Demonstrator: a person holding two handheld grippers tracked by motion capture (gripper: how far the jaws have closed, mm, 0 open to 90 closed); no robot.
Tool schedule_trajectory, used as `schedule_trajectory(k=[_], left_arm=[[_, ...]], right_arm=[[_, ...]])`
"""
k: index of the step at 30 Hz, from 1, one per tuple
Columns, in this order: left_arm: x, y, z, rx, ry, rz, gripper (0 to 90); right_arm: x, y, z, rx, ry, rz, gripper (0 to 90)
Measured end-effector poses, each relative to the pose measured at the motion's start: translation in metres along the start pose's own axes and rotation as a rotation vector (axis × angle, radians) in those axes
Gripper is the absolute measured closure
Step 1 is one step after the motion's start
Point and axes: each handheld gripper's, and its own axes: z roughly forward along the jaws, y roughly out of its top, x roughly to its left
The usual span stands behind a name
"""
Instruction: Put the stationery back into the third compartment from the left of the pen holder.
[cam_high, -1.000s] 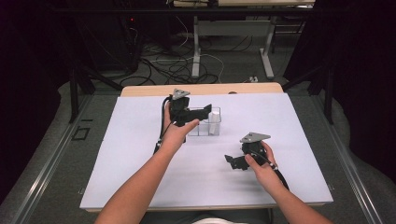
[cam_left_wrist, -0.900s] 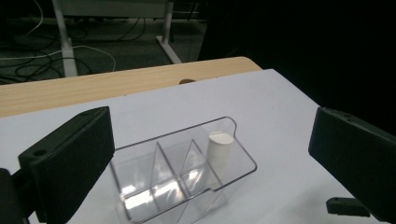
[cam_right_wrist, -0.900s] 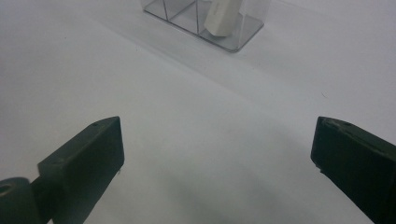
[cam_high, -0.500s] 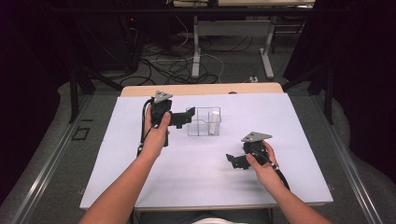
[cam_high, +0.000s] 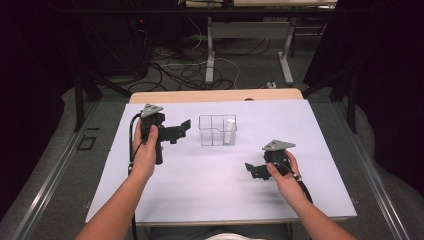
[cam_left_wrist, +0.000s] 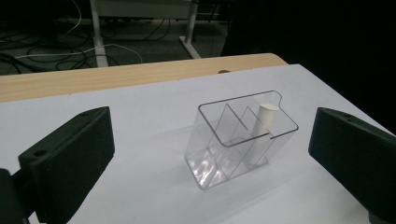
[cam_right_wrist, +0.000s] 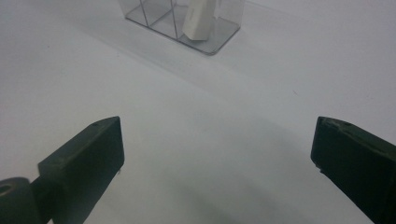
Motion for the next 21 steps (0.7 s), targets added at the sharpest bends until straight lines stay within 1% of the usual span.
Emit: schedule_trajectory(k=[1, 2, 3, 4, 7, 9, 11, 17, 21], left_arm=[[0.002, -0.002, -0.002, -0.007, 0.005, -0.012, 0.5], [0.006, -0.005, -0.006, -0.011, 0.012, -0.010, 0.7], [0.009, -0.007, -0.008, -0.017, 0.020, -0.009, 0.7], [0.012, -0.009, -0.011, -0.019, 0.028, -0.008, 0.7], [0.021, -0.014, -0.018, -0.018, 0.051, 0.004, 0.8], [0.029, -0.019, -0.025, -0.021, 0.066, 0.002, 0.8], [0.035, -0.025, -0.030, -0.026, 0.082, -0.009, 0.8], [0.053, -0.046, -0.038, -0.003, 0.122, -0.030, 1.2], [0.065, -0.062, -0.040, 0.023, 0.162, -0.052, 2.1]], right_arm=[[-0.001, 0.000, 0.000, -0.003, -0.002, 0.000, 2.3], [-0.002, 0.000, -0.001, -0.006, -0.006, -0.001, 2.3], [-0.003, 0.000, -0.001, -0.005, -0.008, 0.012, 2.3], [-0.004, 0.000, -0.002, -0.009, -0.015, 0.007, 2.3], [-0.006, 0.001, -0.004, -0.012, -0.018, 0.023, 2.3], [-0.009, 0.001, -0.005, -0.016, -0.024, 0.027, 2.4], [-0.010, 0.001, -0.006, -0.018, -0.031, 0.033, 2.4], [-0.016, 0.000, -0.008, -0.026, -0.042, 0.049, 2.6], [-0.017, 0.000, -0.009, -0.026, -0.043, 0.053, 2.7]])
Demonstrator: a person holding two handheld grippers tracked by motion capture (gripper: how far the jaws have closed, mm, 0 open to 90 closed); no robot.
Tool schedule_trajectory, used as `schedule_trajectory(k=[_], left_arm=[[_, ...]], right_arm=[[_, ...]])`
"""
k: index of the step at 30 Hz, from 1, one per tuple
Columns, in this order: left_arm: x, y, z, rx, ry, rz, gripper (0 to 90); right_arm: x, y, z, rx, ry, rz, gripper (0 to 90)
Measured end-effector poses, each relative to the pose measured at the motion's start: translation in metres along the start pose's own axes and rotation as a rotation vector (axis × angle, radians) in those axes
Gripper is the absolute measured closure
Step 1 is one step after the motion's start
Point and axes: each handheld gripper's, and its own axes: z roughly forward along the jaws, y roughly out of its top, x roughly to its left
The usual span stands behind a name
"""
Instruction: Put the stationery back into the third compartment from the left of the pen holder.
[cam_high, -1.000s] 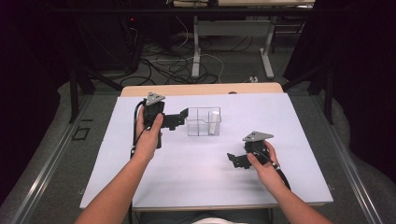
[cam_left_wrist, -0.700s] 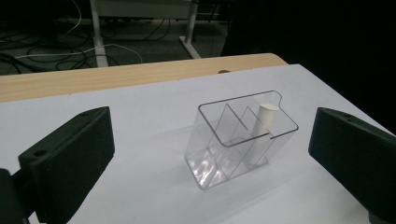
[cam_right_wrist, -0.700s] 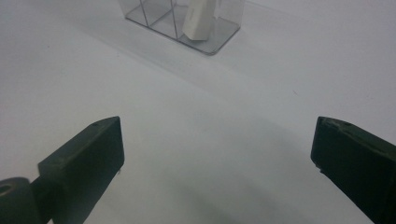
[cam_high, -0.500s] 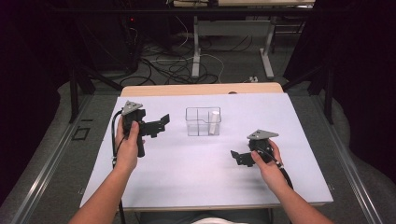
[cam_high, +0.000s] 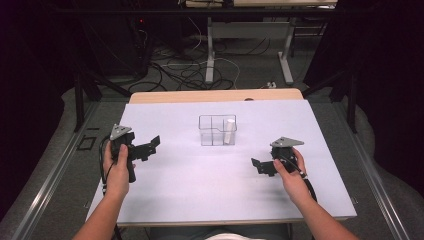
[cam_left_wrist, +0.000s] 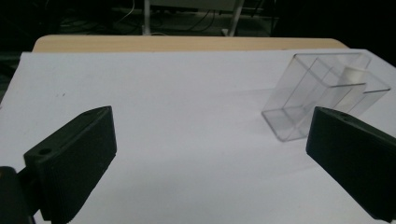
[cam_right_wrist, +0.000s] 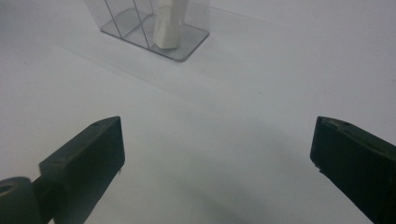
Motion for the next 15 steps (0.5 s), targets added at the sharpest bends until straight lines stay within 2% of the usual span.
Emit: schedule_trajectory(k=[10, 15], left_arm=[[0.027, -0.026, 0.000, 0.007, 0.059, -0.101, 2.9], [0.034, -0.032, 0.000, 0.017, 0.075, -0.114, 3.2]], right_arm=[[-0.004, -0.001, 0.000, 0.005, -0.006, 0.005, 2.8], [-0.006, -0.001, 0.000, 0.003, -0.021, -0.003, 2.8]])
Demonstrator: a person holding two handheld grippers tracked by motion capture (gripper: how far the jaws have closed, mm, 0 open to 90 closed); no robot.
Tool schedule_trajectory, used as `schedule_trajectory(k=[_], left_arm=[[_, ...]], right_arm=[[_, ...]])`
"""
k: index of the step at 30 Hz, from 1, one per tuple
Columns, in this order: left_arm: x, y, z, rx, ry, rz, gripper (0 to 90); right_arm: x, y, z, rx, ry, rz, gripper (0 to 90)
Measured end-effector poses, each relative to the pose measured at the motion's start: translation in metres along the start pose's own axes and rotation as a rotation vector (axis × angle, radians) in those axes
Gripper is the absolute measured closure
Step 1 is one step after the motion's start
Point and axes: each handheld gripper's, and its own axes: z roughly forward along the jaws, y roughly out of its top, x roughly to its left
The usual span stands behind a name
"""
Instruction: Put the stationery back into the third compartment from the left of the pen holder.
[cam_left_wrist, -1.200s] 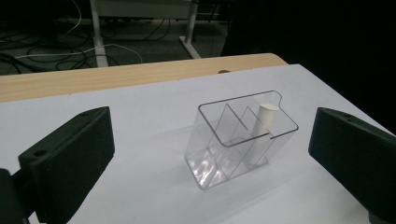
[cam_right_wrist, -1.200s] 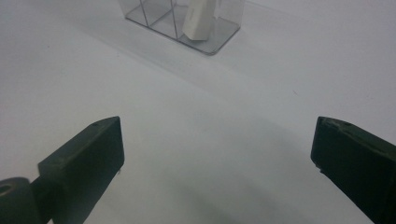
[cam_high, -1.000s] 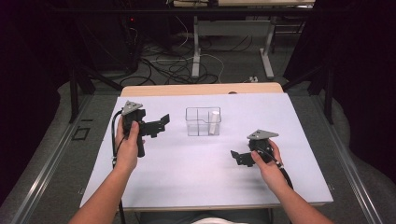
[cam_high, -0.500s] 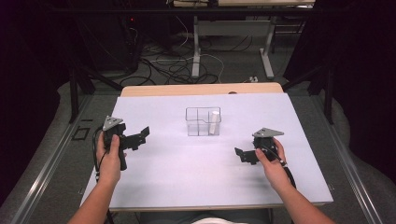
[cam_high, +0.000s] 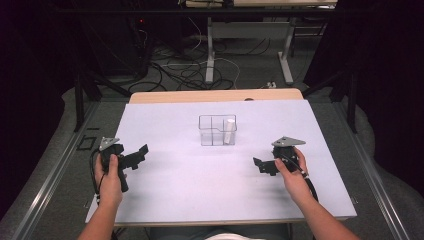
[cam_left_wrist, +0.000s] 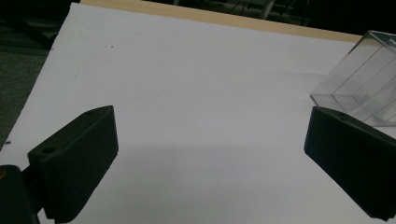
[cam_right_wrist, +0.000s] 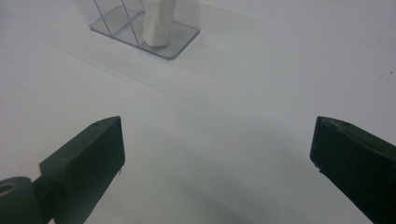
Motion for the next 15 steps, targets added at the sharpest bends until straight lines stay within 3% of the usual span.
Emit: schedule_trajectory(k=[4, 8, 15], left_arm=[[0.004, -0.004, 0.002, -0.002, 0.016, -0.003, 3.2], [0.006, -0.009, 0.006, 0.024, 0.027, 0.022, 3.2], [0.009, -0.017, 0.012, 0.066, 0.042, 0.023, 3.7]], right_arm=[[-0.001, -0.001, 0.000, 0.004, -0.001, 0.006, 2.9], [-0.002, -0.001, 0.001, 0.010, -0.007, 0.003, 3.0], [-0.002, -0.002, 0.002, 0.011, -0.013, -0.011, 3.0]])
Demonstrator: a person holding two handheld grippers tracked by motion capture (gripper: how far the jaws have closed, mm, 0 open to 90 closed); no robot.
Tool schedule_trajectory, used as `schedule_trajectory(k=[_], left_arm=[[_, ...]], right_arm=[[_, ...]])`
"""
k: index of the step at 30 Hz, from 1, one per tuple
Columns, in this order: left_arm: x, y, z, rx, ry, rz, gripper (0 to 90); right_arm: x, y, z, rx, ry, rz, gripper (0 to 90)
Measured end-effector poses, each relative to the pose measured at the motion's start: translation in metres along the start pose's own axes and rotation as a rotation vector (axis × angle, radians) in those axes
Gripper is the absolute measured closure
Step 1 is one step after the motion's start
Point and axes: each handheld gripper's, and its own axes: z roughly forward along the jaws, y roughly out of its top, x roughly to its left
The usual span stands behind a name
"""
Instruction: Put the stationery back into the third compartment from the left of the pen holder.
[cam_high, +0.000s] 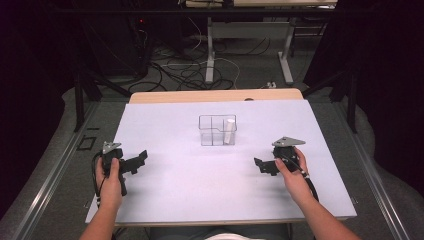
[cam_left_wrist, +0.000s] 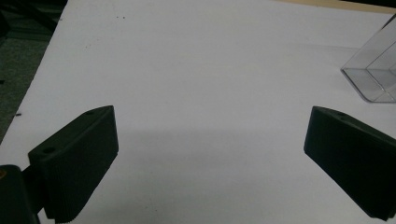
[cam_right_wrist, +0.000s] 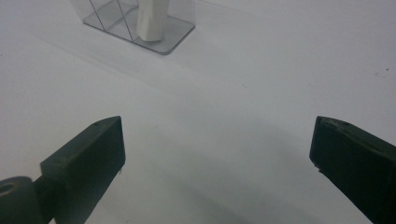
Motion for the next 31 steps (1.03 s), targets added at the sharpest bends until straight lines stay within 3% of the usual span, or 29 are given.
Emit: schedule_trajectory(k=[20, 31], left_arm=[[-0.0047, -0.0051, 0.0098, 0.050, 0.004, 0.037, 4.5], [-0.0068, -0.0044, 0.0098, 0.047, -0.001, 0.040, 4.6]], right_arm=[[-0.0047, -0.0012, 0.0012, 0.005, -0.009, 0.003, 3.2], [-0.0054, -0.0016, 0.0023, 0.011, -0.010, 0.013, 3.2]])
